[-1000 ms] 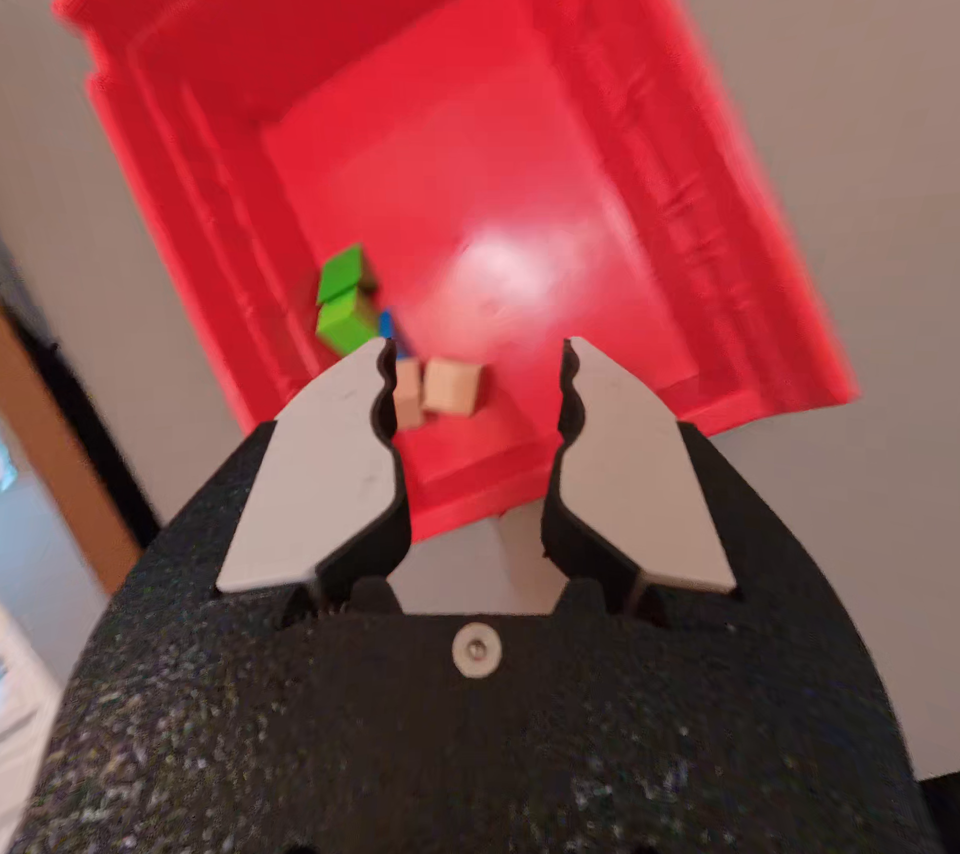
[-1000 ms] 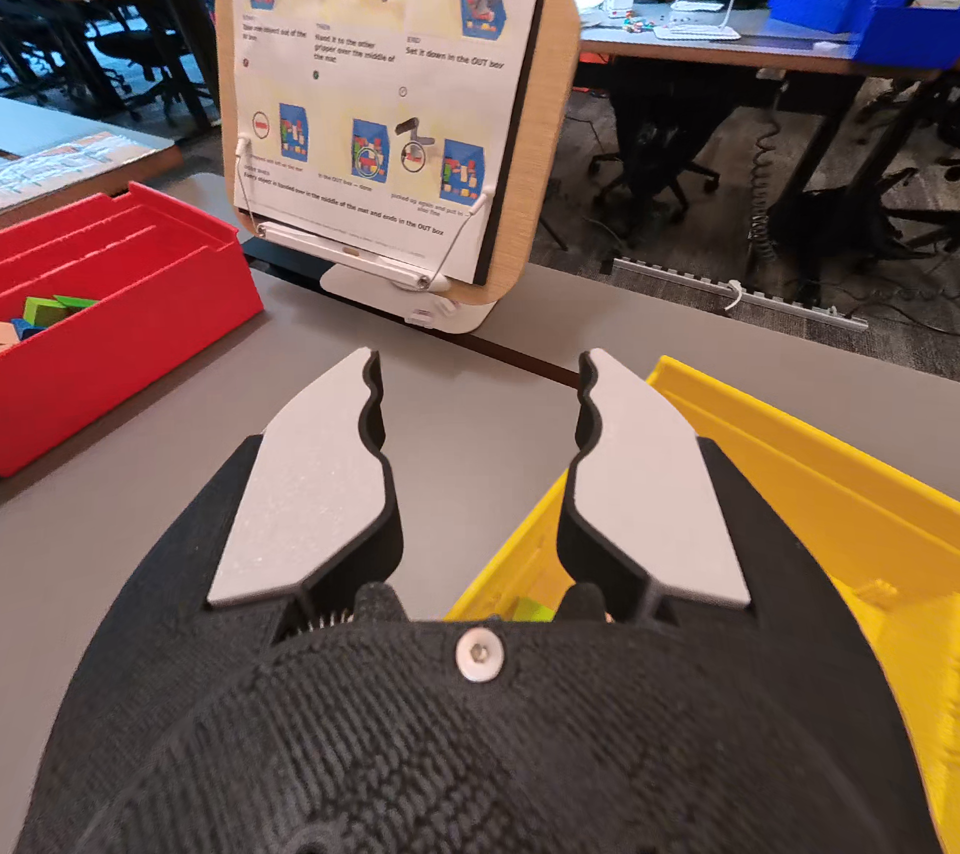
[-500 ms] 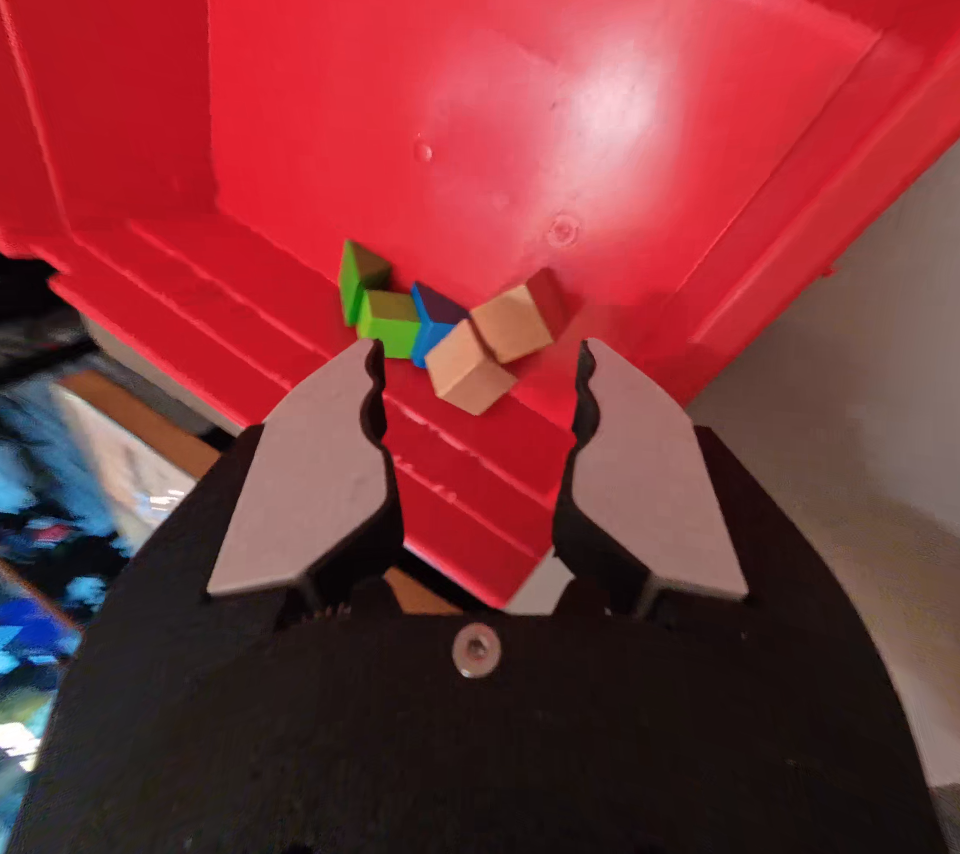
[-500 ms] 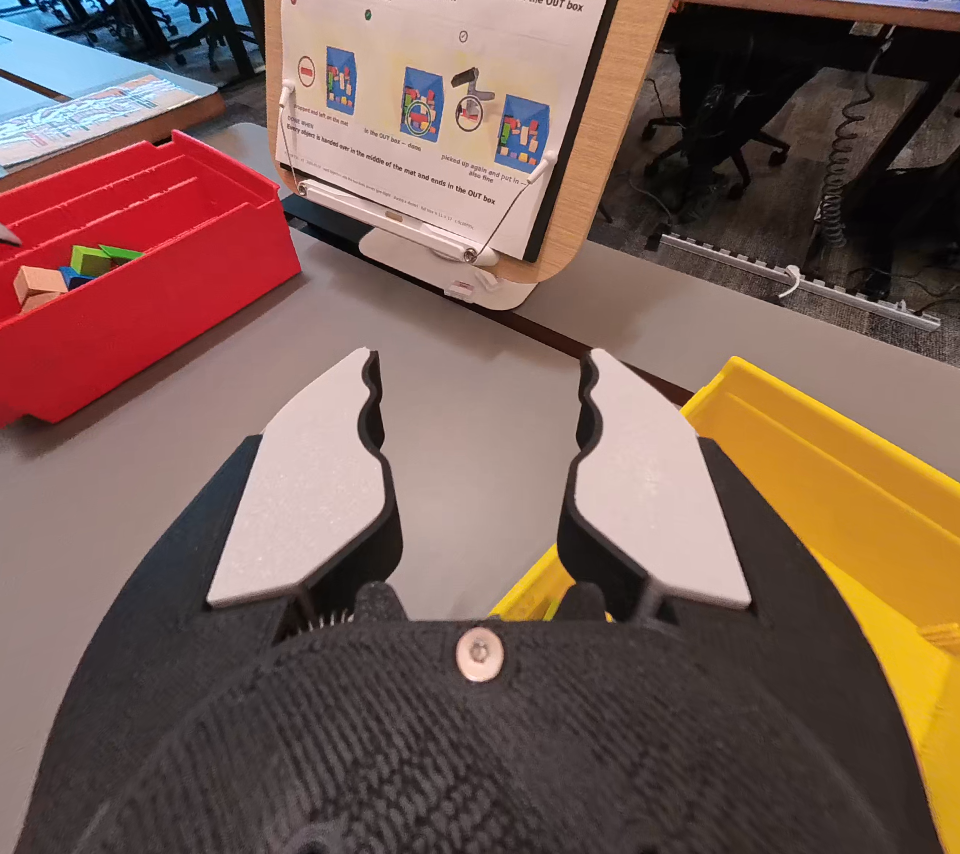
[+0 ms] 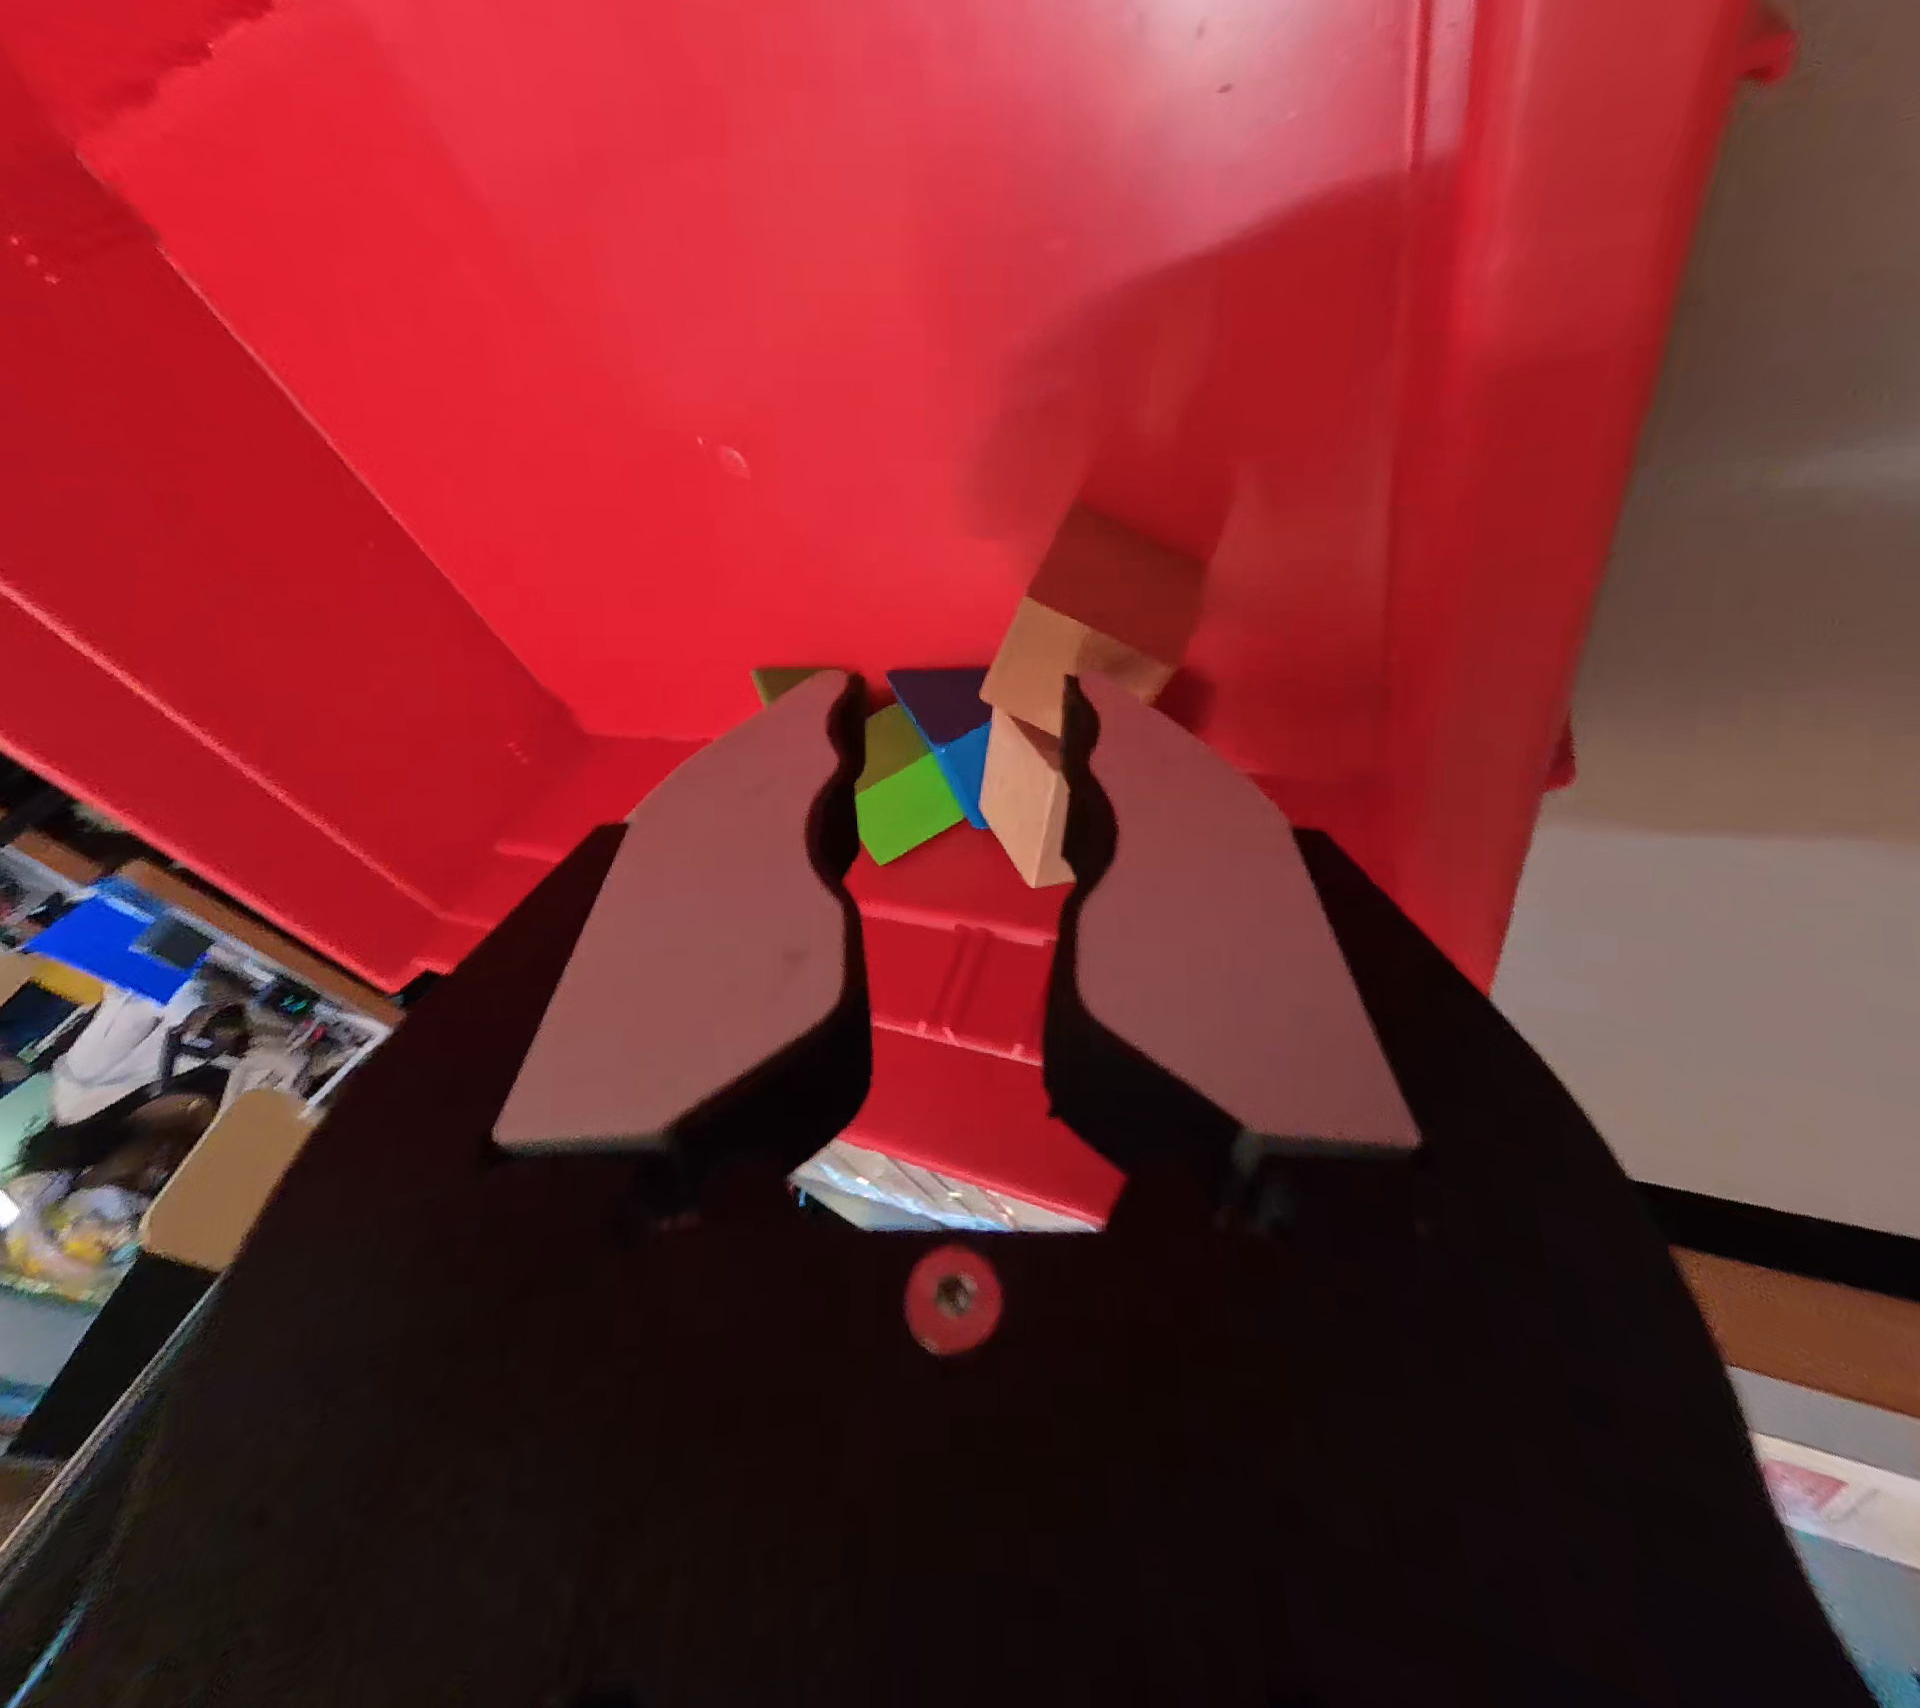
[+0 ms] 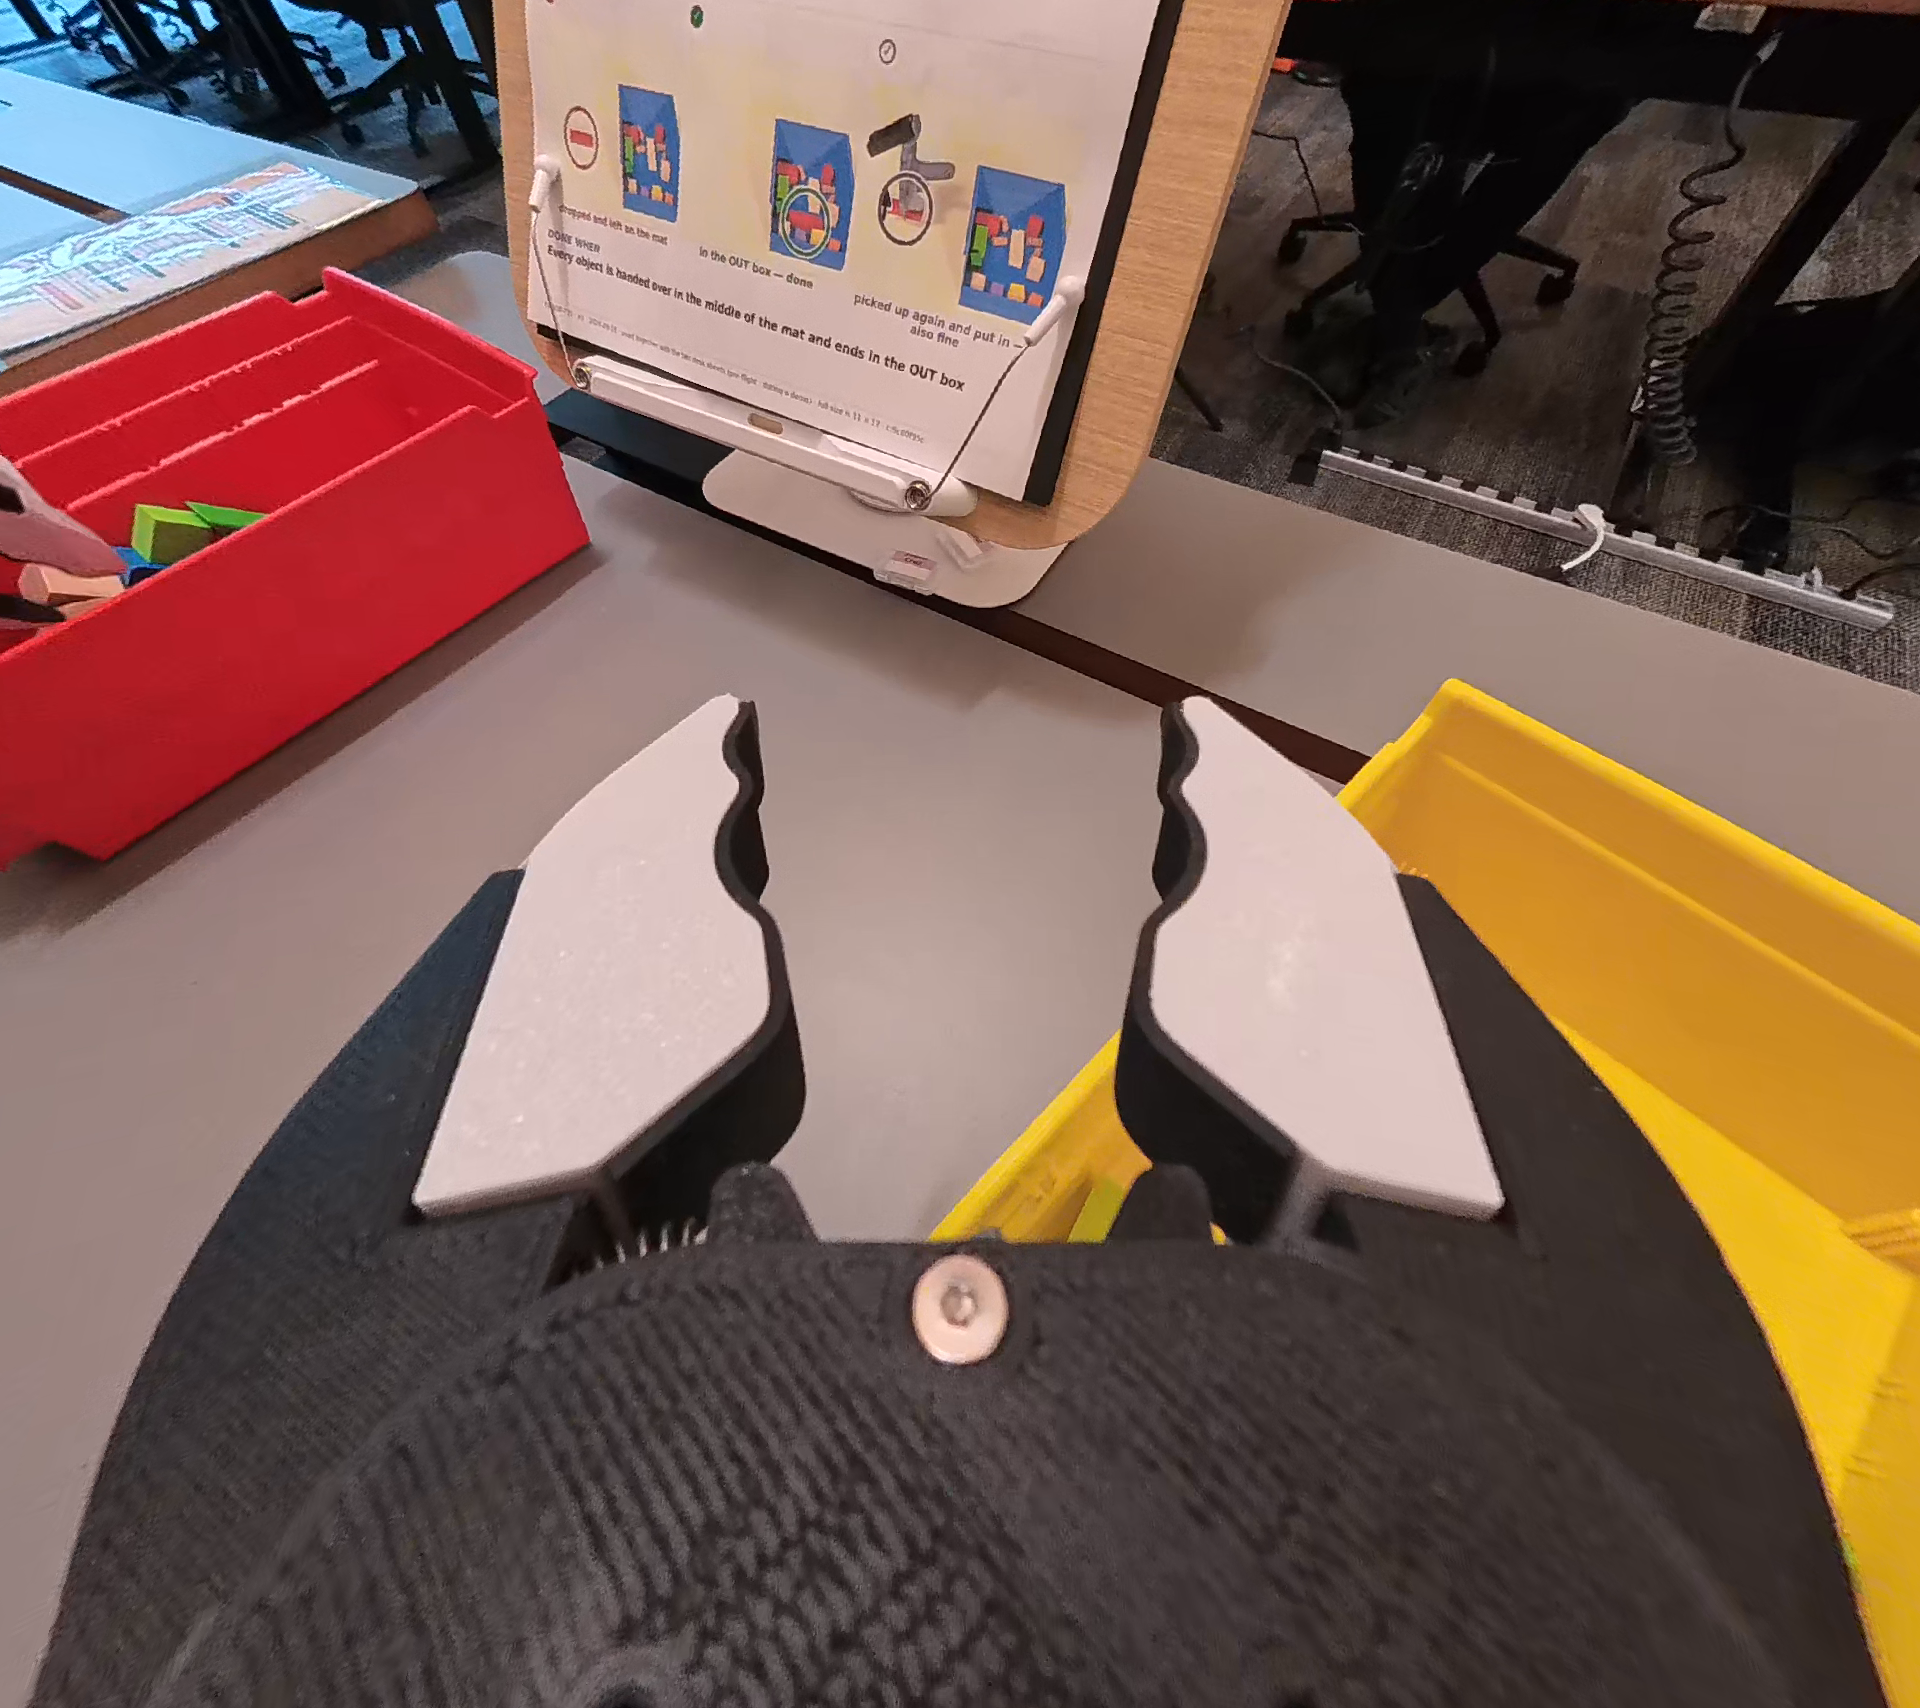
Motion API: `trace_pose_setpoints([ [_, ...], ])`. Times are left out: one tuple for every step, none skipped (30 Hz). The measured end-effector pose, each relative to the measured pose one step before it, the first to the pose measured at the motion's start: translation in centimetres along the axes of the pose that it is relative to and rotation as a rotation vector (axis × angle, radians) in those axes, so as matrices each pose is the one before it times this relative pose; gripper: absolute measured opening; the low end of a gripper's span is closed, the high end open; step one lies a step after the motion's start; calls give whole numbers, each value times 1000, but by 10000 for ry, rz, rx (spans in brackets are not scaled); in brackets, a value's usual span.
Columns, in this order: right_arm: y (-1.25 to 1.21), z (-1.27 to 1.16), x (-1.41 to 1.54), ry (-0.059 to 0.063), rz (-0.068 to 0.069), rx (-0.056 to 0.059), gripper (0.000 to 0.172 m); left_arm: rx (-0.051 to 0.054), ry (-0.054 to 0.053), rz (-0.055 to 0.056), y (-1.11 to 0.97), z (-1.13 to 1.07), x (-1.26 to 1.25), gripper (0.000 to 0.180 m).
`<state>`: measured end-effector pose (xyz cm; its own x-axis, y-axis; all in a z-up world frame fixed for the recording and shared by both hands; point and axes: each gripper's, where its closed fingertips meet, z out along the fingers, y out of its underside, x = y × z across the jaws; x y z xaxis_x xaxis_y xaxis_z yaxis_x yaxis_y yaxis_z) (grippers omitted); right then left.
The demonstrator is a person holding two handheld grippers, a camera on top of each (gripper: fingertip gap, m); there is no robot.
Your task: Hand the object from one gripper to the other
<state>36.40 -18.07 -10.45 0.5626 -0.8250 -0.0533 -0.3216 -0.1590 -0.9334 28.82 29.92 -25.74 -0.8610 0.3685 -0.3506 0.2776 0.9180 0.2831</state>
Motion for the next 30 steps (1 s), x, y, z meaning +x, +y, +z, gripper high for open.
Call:
trace_pose_setpoints([
  [-6,33,-13,-4,4,4,74,69,201,-36,49,-55,143,36],
  [3,47,-22,-13,-3,1,74,44,157,-18,112,-51,96,35],
  [10,42,-27,-6,-2,-3,74,62,227,32,70,-51,257,35],
  [19,57,-10,0,1,-8,74,85,299,38,-21,-43,372,37],
  [28,75,-8,-3,2,-3,74,63,191,9,-54,30,202,37],
  [60,78,-35,-28,13,-26,74,-12,113,5,35,129,88,37],
  [90,76,-37,-32,16,-44,74,-86,96,46,137,189,54,38],
  [50,54,-18,-11,3,-28,74,-117,75,62,185,193,2,42],
  [4,51,-10,3,-2,-2,74,-64,142,4,113,144,90,41],
  [-16,27,-59,-25,-8,7,75,33,215,2,-42,82,243,40],
  [-6,7,-51,-24,-3,5,75,28,178,27,-75,44,239,40],
  [0,5,-21,-8,2,-1,75,-62,203,71,35,27,316,39],
  [-5,-12,-8,-2,-1,-1,75,-102,142,115,89,18,241,41],
  [-8,-9,31,9,6,10,75,-65,-50,48,33,53,-92,43],
  [-9,11,23,-1,18,13,75,-15,-87,-18,-34,130,-170,42],
  [15,45,9,-14,29,6,75,-52,6,28,17,163,-41,42],
  [56,70,-10,-24,32,-11,75,-142,18,110,121,177,-4,41],
  [93,67,-26,-30,22,-35,75,-199,44,150,194,184,36,41],
  [89,56,-25,-23,1,-46,75,-202,88,168,156,174,107,42],
  [68,38,-13,-2,-15,-37,75,-155,89,172,34,174,117,41],
  [8,-9,12,19,-15,-13,75,-107,97,174,-65,151,127,40],
  [-52,-29,0,13,-12,22,75,-146,79,138,-26,146,72,41],
  [-76,-20,-32,-10,1,42,75,-224,48,135,111,160,8,41],
  [-41,8,-46,-21,16,27,75,-205,21,159,111,152,-27,41],
  [13,26,-24,-15,13,-2,75,-124,42,110,28,155,7,41],
  [58,39,-25,-10,-1,-29,75,-93,115,47,29,168,96,41],
  [56,36,-17,-3,-12,-36,75,-84,145,57,41,174,146,41],
  [26,18,-28,1,-14,-19,75,-62,111,49,38,148,96,41],
  [-34,14,-58,-11,-15,11,75,-40,91,-61,1,160,29,40],
  [-59,-6,-86,-25,-8,22,75,-34,187,-129,-9,150,187,34],
])
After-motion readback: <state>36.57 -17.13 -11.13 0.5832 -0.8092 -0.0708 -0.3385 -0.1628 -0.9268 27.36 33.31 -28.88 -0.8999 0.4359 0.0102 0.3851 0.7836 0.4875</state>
